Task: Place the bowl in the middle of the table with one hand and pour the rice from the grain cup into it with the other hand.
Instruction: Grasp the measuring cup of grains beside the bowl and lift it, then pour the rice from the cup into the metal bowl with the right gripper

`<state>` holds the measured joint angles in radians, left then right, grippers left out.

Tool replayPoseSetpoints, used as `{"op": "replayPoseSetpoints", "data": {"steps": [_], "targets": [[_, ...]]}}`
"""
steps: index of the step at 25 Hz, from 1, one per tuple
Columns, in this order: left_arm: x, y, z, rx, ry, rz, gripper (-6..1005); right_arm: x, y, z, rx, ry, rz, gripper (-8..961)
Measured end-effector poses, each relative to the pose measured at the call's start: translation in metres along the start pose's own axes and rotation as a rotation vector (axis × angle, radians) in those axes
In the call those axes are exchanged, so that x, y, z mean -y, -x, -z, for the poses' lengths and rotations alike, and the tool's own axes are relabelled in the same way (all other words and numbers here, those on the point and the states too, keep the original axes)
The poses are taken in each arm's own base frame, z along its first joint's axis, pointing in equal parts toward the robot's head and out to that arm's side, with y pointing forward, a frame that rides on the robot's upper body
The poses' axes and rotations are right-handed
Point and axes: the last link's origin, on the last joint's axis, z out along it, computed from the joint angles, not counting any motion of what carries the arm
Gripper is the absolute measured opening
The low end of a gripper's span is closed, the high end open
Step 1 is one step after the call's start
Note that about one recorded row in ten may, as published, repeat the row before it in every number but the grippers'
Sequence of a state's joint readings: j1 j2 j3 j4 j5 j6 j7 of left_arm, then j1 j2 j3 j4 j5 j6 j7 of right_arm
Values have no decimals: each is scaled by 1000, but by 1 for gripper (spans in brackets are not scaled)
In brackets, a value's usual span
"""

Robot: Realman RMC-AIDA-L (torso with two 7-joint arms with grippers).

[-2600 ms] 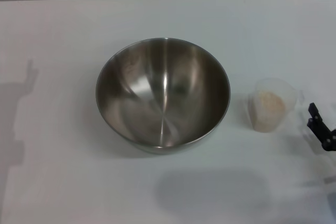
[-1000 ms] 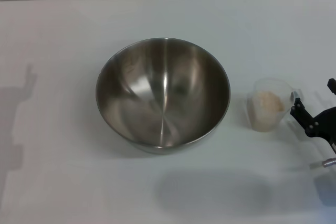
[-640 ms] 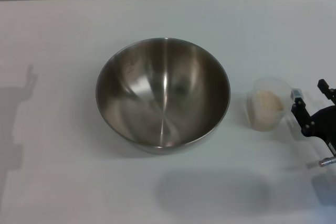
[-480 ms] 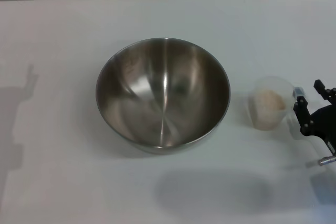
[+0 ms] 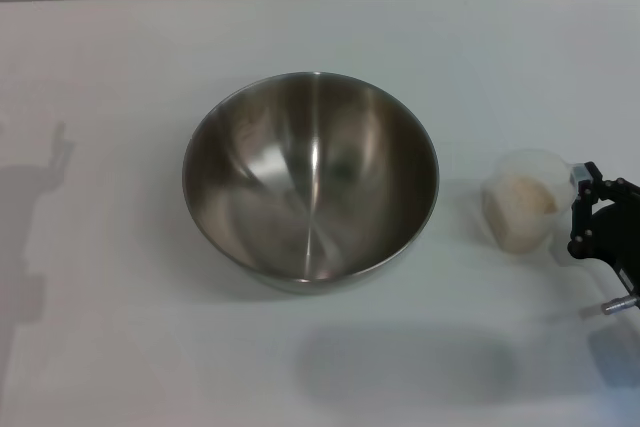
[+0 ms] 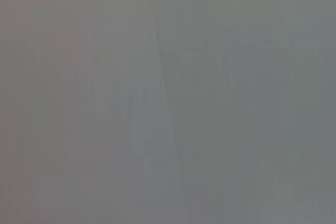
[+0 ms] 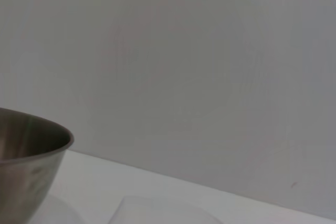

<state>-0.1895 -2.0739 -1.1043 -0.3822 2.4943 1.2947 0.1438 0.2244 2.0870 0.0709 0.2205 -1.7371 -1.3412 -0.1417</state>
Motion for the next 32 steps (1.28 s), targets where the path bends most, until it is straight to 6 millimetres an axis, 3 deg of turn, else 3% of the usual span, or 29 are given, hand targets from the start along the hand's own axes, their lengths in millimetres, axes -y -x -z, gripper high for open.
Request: {"op": "replayPoseSetpoints", "data": {"steps": [7, 14, 21, 25, 29, 32], "targets": [[0, 0, 0, 0, 1, -1, 814, 4, 3, 1, 22, -21, 3, 28], [-2, 1, 0, 7, 8, -3, 814, 18, 28, 6, 206, -78, 31, 21], [-3, 3, 1, 16, 14, -7, 813, 24, 63, -22, 396, -43, 108, 17], [-3, 3, 1, 16, 14, -1, 814, 9, 85, -51, 487, 21, 267, 16], [-3, 3, 0, 16, 14, 0, 814, -9, 92, -61, 518, 53, 394, 14], [-4, 4, 0, 19, 17, 1, 814, -27, 96, -67, 547, 60, 605, 14]]}}
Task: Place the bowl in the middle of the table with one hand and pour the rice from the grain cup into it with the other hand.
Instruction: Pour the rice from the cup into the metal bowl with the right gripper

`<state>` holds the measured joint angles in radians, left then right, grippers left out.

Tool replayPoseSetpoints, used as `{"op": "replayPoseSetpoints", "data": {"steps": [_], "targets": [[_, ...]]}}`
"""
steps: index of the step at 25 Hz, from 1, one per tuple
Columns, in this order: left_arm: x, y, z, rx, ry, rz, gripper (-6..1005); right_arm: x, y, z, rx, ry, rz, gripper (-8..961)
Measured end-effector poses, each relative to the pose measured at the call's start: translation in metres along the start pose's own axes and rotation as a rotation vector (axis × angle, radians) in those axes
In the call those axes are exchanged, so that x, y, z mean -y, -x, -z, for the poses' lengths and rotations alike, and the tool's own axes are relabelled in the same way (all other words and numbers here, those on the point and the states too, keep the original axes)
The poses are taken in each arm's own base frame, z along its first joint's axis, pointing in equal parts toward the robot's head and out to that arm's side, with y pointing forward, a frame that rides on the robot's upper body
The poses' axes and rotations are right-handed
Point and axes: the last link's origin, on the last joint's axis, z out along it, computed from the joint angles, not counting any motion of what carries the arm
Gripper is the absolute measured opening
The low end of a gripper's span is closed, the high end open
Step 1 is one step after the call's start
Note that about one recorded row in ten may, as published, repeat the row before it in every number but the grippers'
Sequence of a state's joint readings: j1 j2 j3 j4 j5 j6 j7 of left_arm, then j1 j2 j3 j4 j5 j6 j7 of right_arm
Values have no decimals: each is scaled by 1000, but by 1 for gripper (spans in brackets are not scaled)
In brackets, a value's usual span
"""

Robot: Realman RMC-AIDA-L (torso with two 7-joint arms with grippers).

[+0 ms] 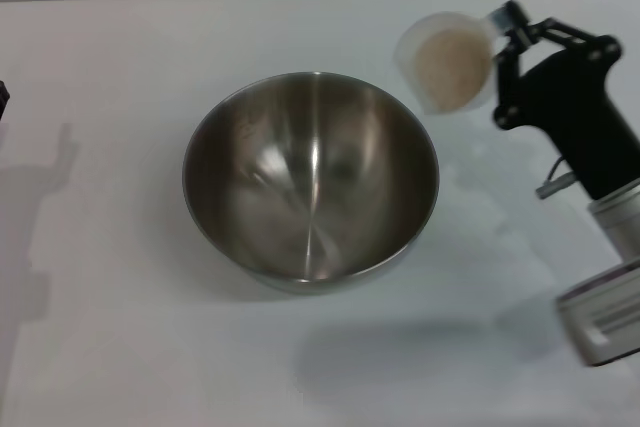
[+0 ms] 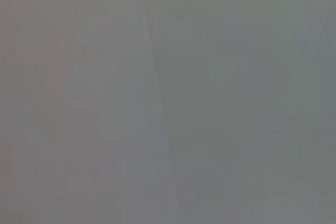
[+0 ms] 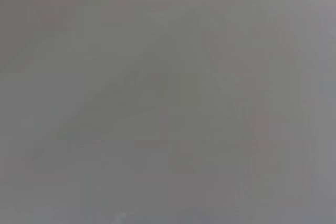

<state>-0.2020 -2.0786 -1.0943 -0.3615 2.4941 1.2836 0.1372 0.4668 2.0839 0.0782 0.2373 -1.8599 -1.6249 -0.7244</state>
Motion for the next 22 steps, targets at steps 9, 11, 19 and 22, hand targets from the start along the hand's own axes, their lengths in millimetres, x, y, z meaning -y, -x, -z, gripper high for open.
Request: {"op": "replayPoseSetpoints", "data": {"steps": [9, 11, 19, 22], "targets": [[-1, 0, -2, 0, 5, 2, 813, -22, 19, -6, 6, 19, 452, 15], [-2, 0, -3, 1, 9, 3, 813, -28, 24, -9, 18, 31, 608, 16], [-3, 0, -4, 1, 11, 4, 813, -45, 35, -10, 108, 95, 842, 15], [-3, 0, -4, 1, 10, 4, 813, -53, 36, -12, 117, 133, 954, 14]]}}
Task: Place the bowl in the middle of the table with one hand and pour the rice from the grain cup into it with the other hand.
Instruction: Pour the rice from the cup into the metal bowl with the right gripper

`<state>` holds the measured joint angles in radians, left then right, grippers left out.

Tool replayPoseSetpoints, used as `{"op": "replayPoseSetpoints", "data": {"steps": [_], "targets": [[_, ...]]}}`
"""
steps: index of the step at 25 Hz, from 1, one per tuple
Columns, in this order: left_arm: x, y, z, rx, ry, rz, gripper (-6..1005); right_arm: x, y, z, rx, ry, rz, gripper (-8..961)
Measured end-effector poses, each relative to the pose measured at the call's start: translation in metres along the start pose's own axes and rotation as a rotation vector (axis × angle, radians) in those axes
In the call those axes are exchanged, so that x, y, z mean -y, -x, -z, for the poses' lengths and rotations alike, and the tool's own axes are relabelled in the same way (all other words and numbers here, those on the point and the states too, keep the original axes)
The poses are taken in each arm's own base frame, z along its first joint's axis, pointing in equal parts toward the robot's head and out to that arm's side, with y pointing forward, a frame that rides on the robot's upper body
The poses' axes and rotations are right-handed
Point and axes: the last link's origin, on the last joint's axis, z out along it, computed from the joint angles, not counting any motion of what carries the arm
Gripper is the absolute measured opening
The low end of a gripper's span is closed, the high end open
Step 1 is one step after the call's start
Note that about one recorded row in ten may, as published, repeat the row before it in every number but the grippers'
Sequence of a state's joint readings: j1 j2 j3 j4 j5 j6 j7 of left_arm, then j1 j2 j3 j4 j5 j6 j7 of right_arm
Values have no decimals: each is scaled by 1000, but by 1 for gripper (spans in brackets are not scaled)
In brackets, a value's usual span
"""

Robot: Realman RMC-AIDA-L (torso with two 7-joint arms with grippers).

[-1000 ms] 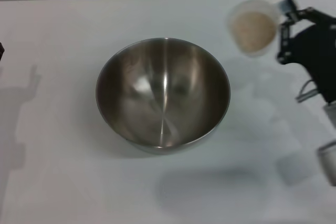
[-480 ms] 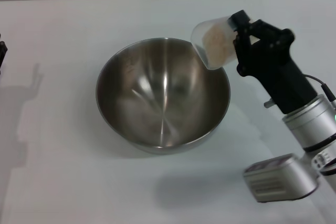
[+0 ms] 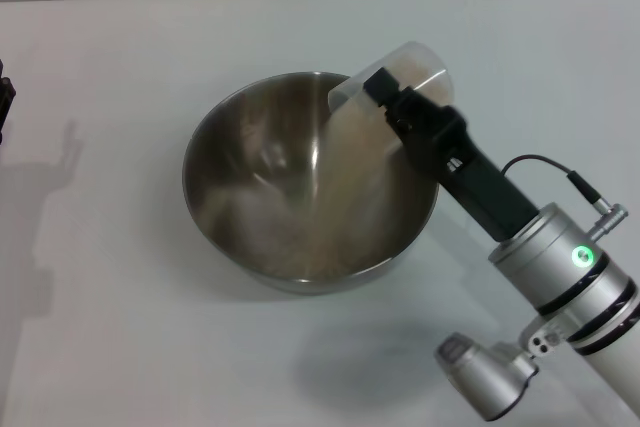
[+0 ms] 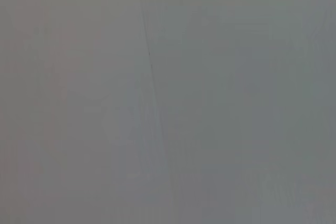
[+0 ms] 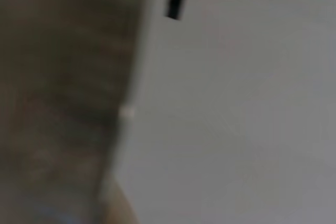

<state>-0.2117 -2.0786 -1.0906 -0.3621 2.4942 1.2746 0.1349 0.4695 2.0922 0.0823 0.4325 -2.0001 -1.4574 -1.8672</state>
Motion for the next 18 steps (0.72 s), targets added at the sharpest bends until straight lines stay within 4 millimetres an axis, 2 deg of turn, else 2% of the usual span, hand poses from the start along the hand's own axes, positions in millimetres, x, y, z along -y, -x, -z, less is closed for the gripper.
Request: {"op": "replayPoseSetpoints", "data": {"steps": [1, 6, 18], "targets": [[0, 0, 0, 0, 0, 0, 814, -2, 3, -1, 7, 17, 86, 14], [0, 0, 0, -1, 1, 0, 814, 1, 11, -4, 12, 14, 235, 15], [0, 0, 0, 0, 2, 0, 813, 3, 20, -5, 53, -1, 524, 14]]}}
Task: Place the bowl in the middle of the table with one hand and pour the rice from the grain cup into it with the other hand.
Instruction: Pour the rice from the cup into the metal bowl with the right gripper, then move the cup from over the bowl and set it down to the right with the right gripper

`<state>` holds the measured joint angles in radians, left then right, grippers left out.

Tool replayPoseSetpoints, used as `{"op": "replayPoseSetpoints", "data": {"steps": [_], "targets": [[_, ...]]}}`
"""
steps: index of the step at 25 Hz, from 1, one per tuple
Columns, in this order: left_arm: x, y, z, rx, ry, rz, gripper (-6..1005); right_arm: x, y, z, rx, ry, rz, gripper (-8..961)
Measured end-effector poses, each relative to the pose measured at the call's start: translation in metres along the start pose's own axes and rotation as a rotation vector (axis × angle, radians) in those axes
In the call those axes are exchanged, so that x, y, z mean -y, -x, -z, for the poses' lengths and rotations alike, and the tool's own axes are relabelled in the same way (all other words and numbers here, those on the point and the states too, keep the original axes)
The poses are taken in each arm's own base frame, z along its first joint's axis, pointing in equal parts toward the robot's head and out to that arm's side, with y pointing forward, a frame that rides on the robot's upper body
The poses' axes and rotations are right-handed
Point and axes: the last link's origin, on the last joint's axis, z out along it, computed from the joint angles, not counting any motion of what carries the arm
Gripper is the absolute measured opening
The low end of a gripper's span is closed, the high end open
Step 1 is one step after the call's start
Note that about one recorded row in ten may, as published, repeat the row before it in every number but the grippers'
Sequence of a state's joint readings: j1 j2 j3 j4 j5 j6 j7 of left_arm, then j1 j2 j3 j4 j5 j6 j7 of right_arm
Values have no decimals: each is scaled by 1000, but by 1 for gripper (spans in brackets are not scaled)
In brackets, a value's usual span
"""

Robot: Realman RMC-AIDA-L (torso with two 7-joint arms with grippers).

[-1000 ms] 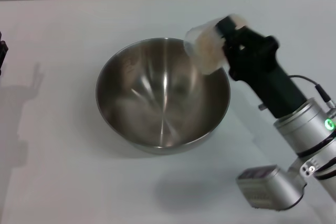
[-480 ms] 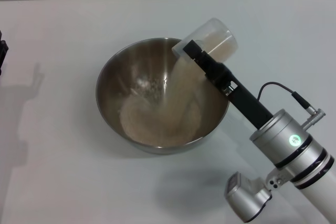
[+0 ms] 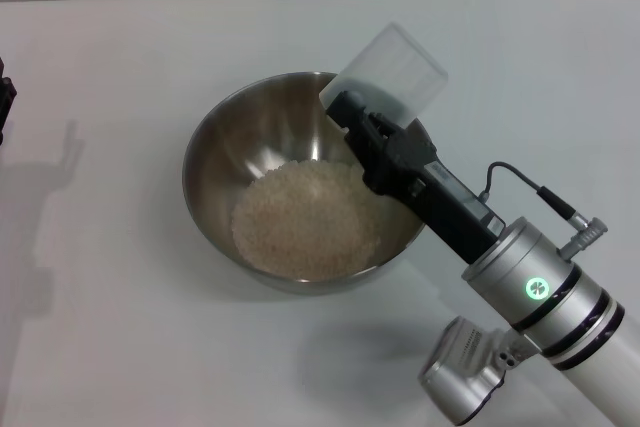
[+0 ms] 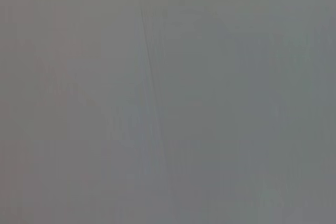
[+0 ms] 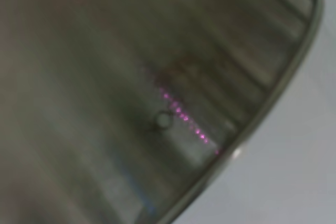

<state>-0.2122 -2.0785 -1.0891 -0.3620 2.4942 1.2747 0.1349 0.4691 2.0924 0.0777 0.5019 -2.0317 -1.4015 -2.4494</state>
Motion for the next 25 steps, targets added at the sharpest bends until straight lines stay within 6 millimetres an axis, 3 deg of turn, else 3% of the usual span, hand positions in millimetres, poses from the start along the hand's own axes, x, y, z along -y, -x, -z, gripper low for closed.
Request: {"op": "replayPoseSetpoints", "data": {"steps": [6, 9, 15, 17, 18, 19, 23, 24, 25], "targets": [[0, 0, 0, 1, 0, -1, 813, 2, 5, -1, 31, -9, 91, 15], [0, 0, 0, 1, 0, -1, 813, 2, 3, -3, 15, -5, 58, 14], [1, 1, 1, 3, -1, -1, 814, 7, -10, -9, -99, 3, -297, 15], [1, 1, 1, 4, -2, -1, 814, 8, -15, -9, -145, -10, -463, 14], [1, 1, 1, 4, -2, -1, 814, 9, -21, -8, -193, -32, -639, 14], [1, 1, 1, 4, -2, -1, 814, 9, -21, -8, -193, -32, -639, 14], [0, 0, 1, 2, 2, 0, 814, 3, -31, -3, -279, -59, -968, 14], [0, 0, 1, 2, 2, 0, 814, 3, -31, -3, -279, -59, -968, 14], [0, 0, 1, 2, 3, 0, 814, 2, -34, -2, -295, -82, -1099, 14]]}}
